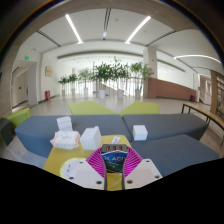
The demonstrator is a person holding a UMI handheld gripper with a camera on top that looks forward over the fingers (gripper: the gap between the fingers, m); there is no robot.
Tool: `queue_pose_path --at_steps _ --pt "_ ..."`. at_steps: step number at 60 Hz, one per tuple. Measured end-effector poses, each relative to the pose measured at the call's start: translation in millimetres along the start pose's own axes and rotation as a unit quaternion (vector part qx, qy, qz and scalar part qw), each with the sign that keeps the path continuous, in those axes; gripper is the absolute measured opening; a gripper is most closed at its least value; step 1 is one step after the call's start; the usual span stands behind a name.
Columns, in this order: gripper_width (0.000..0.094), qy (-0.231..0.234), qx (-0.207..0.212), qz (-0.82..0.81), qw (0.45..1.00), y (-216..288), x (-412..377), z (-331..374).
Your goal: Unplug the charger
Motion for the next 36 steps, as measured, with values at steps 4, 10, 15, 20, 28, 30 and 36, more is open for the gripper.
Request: queue_pose_path --at_steps 4,10,15,20,28,30,36 --pt "0.0193 0.010 -0.043 0.011 0.999 -46.6 -1.2 -8.0" --pt "0.0192 0.023 -0.090 0.039 0.995 -110.8 -11.9 -18.0" --pt "0.0201 0.016 -0.087 0.045 0.995 -127.5 -11.2 -18.5" --pt "0.0229 0.012 -0.099 0.043 0.994 -127.4 -11.5 -24.3" --pt "0.0377 0.039 -0.124 0.052 0.990 -127.6 -14.0 -26.0" --pt "0.0484 0.042 -0.137 0.049 0.988 -130.2 -13.9 -23.2" --pt "0.0832 0.049 -0.135 0.034 0.989 -120.6 -13.7 -14.6"
Point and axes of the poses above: the point between the fingertips, and its own axes, seen from behind it with the camera up: x to the right, y up, z backward, against the way the camera looks, the point moved 5 cm from there along z, backward, against the way the camera looks, and after that the axes turned 9 degrees about z, right-handed, at the moved point
